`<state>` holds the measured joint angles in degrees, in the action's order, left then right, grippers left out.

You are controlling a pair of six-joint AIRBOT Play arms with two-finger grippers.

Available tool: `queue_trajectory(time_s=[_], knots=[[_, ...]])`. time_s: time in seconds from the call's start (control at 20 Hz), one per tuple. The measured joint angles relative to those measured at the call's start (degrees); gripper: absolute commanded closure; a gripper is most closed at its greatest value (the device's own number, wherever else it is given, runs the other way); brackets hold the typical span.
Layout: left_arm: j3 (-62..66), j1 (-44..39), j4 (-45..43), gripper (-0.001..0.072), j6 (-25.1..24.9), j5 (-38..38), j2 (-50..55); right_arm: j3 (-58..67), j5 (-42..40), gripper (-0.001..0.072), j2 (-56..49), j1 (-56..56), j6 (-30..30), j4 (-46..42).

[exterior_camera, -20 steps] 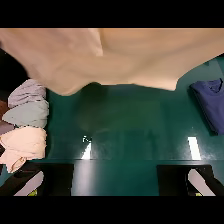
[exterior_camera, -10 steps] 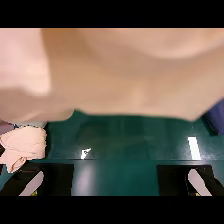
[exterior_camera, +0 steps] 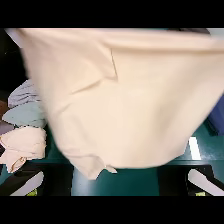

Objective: Fold the shirts.

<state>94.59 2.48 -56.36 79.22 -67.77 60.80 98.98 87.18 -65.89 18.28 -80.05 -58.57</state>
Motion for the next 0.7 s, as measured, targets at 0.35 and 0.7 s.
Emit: queue_trajectory(time_s=[0.35,0.7], knots=[[-5.55,-3.54,-0.42,0.0682,-2.80,3.58,22.49,-10.10,-4.68,0.0697,-16.83,-4.24,0.17,-0.17],[-5.31,-4.00,-0.39,0.0681,-5.88,19.85,29.33,-0.81,-15.39,0.0697,-29.81,-9.60,0.57,-0.33]])
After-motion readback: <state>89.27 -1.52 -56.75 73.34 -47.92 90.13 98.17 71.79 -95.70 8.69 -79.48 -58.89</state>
